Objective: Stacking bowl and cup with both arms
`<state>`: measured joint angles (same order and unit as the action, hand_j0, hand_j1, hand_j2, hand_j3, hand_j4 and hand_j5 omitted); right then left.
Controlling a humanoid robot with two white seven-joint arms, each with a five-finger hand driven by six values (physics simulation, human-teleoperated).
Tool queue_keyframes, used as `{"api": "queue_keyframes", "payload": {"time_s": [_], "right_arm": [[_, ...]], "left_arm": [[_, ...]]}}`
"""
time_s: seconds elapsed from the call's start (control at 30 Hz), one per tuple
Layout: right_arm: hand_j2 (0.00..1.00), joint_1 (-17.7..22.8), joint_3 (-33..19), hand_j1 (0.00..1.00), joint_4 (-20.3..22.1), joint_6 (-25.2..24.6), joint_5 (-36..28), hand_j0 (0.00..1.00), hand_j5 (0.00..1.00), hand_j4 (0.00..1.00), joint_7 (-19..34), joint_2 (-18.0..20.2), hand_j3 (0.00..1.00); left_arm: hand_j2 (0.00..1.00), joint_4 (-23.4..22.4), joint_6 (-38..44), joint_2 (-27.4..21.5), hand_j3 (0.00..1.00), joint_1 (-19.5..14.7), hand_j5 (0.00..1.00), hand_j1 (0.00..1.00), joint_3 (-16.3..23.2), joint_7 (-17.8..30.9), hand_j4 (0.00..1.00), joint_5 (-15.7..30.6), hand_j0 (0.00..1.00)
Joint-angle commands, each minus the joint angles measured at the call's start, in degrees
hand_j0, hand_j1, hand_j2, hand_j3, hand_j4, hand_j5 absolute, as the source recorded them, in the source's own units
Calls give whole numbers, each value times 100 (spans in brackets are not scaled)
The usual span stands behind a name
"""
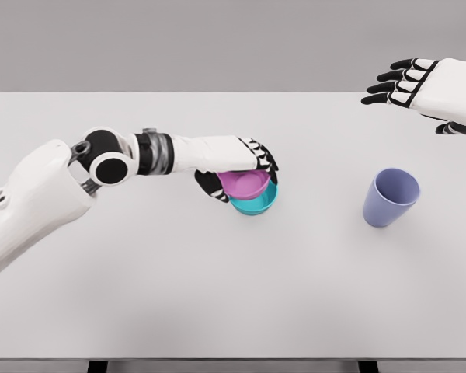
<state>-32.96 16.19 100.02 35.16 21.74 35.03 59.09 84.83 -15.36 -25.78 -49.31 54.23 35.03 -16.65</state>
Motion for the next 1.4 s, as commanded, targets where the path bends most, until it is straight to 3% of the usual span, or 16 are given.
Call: {"api": "queue_keyframes", "payload": {"time_s": [0.0,0.7,0.73,0.8,0.83,1.27,1.37], "right_arm": [[100,0,-2,100,0,-16,-21,100,100,100,-3,6,100],[100,0,-2,100,0,-16,-21,100,100,100,-3,6,100],[100,0,-2,100,0,-16,-21,100,100,100,-3,6,100],[100,0,-2,100,0,-16,-21,100,100,100,-3,6,100],[100,0,-2,100,0,-16,-21,100,100,100,-3,6,100],[100,0,-81,100,0,-16,-21,100,100,100,-3,23,100],[100,0,-125,100,0,-16,-21,100,100,100,-3,58,100]], "left_arm": [[74,-63,7,29,74,-9,74,74,17,-3,74,21,74],[78,-212,7,187,78,26,78,78,35,-3,78,21,78],[79,-212,-2,187,79,26,79,79,35,-3,79,21,79],[97,-212,-19,178,97,26,97,97,35,-3,97,21,97],[100,-212,-37,169,100,18,100,100,35,-3,100,21,100],[100,-133,-98,134,100,0,100,100,-44,-3,100,135,100],[100,253,-107,-50,100,-9,100,100,-123,-3,100,346,100]]}}
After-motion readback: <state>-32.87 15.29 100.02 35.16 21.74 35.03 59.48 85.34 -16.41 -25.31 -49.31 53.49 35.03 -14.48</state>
